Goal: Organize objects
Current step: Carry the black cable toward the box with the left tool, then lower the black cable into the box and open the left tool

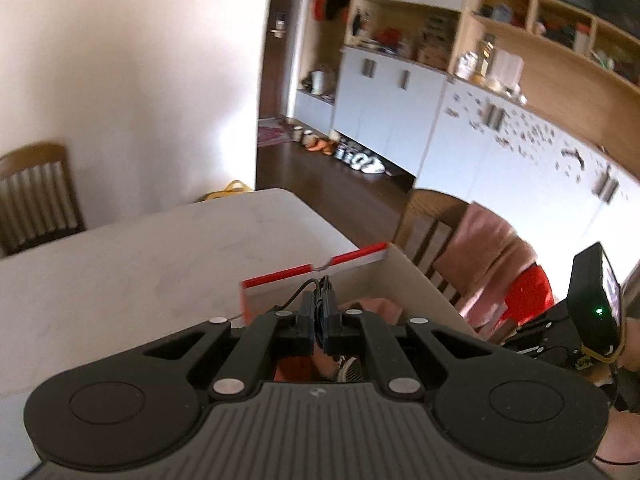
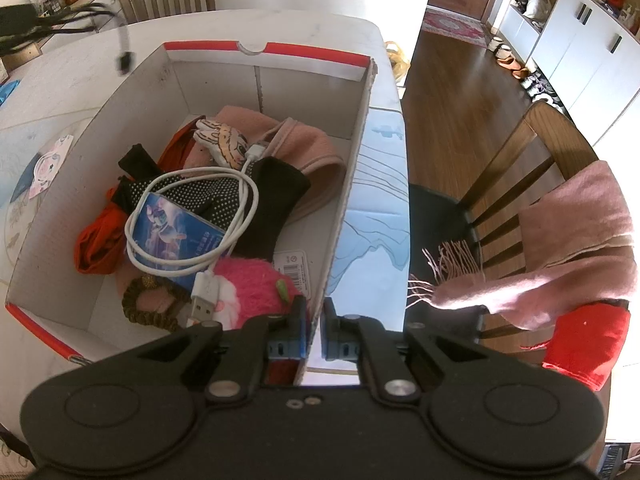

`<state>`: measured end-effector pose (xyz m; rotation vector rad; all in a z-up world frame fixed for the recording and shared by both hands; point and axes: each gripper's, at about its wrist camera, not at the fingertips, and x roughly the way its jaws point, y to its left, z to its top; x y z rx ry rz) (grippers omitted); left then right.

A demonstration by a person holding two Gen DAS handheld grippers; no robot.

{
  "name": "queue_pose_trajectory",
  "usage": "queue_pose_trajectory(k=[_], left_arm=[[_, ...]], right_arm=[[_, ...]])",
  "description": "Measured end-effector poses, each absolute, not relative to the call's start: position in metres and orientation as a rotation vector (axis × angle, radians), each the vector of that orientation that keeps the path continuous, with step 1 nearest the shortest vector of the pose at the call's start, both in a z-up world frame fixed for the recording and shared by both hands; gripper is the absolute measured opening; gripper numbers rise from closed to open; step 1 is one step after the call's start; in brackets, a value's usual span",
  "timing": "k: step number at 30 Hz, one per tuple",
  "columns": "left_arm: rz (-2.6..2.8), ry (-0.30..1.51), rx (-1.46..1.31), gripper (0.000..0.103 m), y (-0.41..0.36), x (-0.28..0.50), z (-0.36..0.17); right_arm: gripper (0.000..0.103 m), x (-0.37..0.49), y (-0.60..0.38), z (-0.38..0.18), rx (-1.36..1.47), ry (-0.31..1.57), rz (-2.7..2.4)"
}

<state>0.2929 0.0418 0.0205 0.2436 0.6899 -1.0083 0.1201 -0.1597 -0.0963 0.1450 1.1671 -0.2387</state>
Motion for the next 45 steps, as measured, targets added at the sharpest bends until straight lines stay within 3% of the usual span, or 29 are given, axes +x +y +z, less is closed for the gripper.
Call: queue_pose_trajectory(k=[11, 23, 36, 42, 45], left_arm=[[-1.046, 0.706, 0.468, 0.002, -0.036, 0.276, -0.042], [-1.077, 0.846, 0.536, 0.003, -0.058, 0.268, -0.095], [-1.085, 0.931, 0.542, 0.003, -0.063, 0.276, -0.106], [-1.082, 0.935, 0.546, 0.006, -0.062, 0.274, -0.104], [-1.091, 0.939, 0.546, 0.013, -0.060, 0.273, -0.103]], right_arm=[[0.006, 0.119, -0.161, -0.096, 0.151, 1.162, -0.232], [0.006, 0.118, -0.163, -0.097, 0.166, 1.158, -0.230], [0.006, 0.118, -0.164, -0.097, 0.167, 1.158, -0.228], [0.006, 0.118, -0.164, -0.096, 0.168, 1.158, -0.230], [0.006, 0.118, -0.164, -0.096, 0.169, 1.158, -0.230]])
